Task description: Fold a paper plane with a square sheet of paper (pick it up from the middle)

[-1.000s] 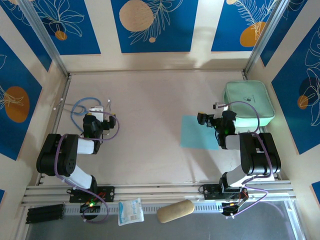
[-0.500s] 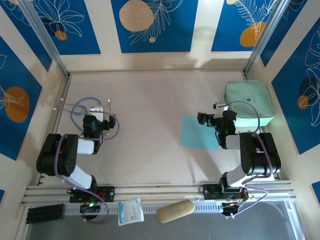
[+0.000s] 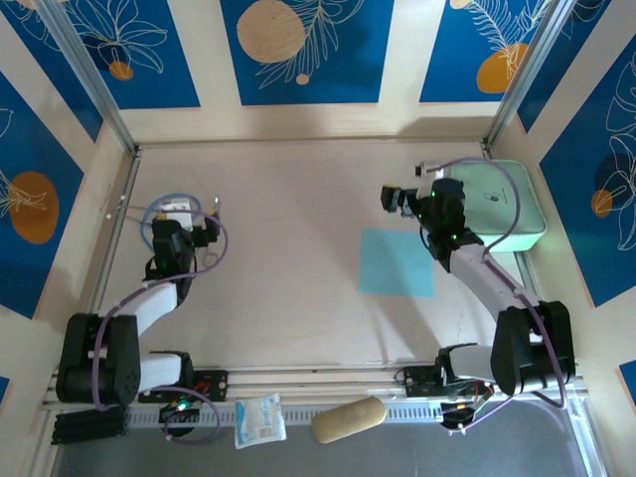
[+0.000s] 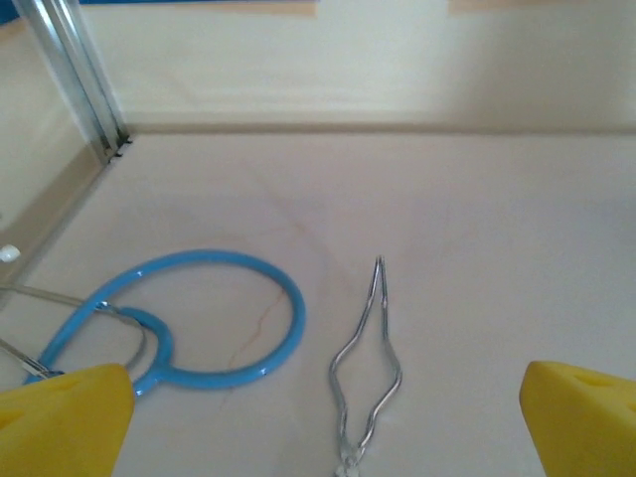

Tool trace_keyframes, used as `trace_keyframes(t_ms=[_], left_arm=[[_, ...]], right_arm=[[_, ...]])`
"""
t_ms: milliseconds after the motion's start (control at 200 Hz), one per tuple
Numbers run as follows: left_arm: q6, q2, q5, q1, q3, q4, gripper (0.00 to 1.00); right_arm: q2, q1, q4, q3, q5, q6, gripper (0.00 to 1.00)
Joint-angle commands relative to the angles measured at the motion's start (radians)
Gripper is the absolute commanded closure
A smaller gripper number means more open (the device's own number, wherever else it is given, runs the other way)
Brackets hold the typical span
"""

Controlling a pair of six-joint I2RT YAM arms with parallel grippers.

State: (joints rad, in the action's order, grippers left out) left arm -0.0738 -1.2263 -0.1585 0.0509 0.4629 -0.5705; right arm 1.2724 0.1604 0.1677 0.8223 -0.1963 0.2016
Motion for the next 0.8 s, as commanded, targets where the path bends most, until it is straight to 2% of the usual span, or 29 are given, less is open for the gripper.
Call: trace_keyframes(t_ms=[0, 85, 210, 435, 545, 695, 795], left_arm=[[-0.154, 0.079, 0.001, 0.007, 0.156, 0.346, 0.01], [-0.218, 0.088, 0.075, 0.007, 0.238, 0.452, 0.01], [-0.299, 0.082, 0.157, 0.007, 0.281, 0.483, 0.0], [-0.375, 0.035, 0.313, 0.007, 0.292, 0.472, 0.0], [-0.4, -0.001, 0.355, 0.007, 0.291, 0.454, 0.01], [-0.433, -0.044, 0.404, 0.007, 0.29, 0.417, 0.01], [-0.454, -0.067, 0.417, 0.007, 0.299, 0.406, 0.01]], right_arm=[[-0.015, -0.011, -0.403, 0.196, -0.021, 0.228, 0.01], [0.016, -0.031, -0.47, 0.266, 0.093, 0.277, 0.01], [0.058, -0.072, -0.454, 0.261, 0.212, 0.399, 0.01], [0.134, 0.006, -0.629, 0.279, 0.208, 0.42, 0.01], [0.133, 0.042, -0.614, 0.189, 0.167, 0.455, 0.01], [0.16, 0.06, -0.602, 0.091, 0.175, 0.509, 0.0], [0.183, 0.077, -0.598, 0.051, 0.145, 0.531, 0.03]])
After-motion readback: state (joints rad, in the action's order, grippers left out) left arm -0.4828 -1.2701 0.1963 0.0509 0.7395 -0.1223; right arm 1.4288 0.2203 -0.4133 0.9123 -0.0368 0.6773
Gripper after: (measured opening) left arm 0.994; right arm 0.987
